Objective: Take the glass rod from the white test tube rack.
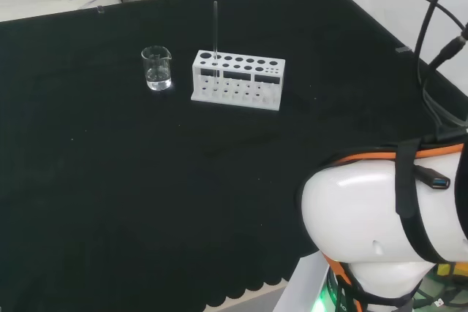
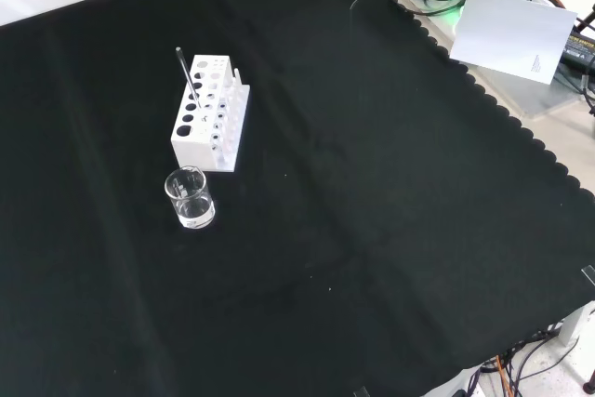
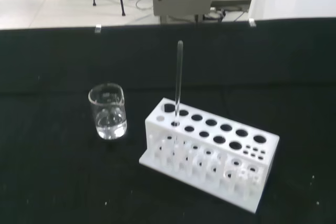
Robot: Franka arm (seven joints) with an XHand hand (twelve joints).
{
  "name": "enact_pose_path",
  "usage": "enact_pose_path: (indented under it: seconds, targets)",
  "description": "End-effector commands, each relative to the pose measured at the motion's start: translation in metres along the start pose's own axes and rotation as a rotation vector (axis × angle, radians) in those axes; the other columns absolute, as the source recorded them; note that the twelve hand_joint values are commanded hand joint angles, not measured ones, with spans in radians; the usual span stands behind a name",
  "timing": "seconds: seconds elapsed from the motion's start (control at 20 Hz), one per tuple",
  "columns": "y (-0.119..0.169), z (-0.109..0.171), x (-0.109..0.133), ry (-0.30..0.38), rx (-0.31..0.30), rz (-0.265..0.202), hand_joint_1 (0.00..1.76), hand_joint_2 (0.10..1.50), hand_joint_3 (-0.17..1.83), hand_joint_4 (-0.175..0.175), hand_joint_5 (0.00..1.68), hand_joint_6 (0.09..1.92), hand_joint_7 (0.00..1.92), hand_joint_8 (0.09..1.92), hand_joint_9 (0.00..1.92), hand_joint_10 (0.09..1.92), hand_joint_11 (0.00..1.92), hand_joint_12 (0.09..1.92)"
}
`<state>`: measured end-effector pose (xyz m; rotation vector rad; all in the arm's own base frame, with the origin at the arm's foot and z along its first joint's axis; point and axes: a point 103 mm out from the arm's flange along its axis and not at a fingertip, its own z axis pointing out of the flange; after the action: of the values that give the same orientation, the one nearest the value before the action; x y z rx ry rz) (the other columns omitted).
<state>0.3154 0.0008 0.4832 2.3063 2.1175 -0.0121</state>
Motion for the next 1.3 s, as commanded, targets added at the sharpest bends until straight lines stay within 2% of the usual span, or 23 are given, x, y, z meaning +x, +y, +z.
enact_pose_path:
  seconds: [0.05, 0.2, 0.6, 0.9, 1.3]
  targets:
    - [0.017, 0.003, -0.004, -0.002, 0.008, 0.01, 0.61, 0.93, 0.43, -0.15, 0.02, 0.09, 0.0, 0.45, 0.02, 0.83, 0.0, 1.28]
    - [0.04, 0.008, -0.005, 0.001, 0.013, -0.008, 0.61, 0.93, 0.43, -0.153, 0.04, 0.09, 0.0, 0.52, 0.04, 0.87, 0.0, 1.34]
    - [0.071, 0.013, -0.005, 0.012, 0.009, -0.039, 0.62, 0.92, 0.44, -0.161, 0.09, 0.09, 0.0, 0.78, 0.16, 0.9, 0.02, 1.44]
    - [0.103, 0.016, -0.003, 0.013, -0.002, -0.058, 0.63, 0.92, 0.45, -0.162, 0.11, 0.09, 0.02, 0.83, 0.22, 0.91, 0.05, 1.44]
    - [0.144, 0.031, 0.0, 0.012, 0.01, -0.098, 0.64, 0.91, 0.47, -0.173, 0.19, 0.09, 0.15, 0.9, 0.39, 0.92, 0.14, 1.43]
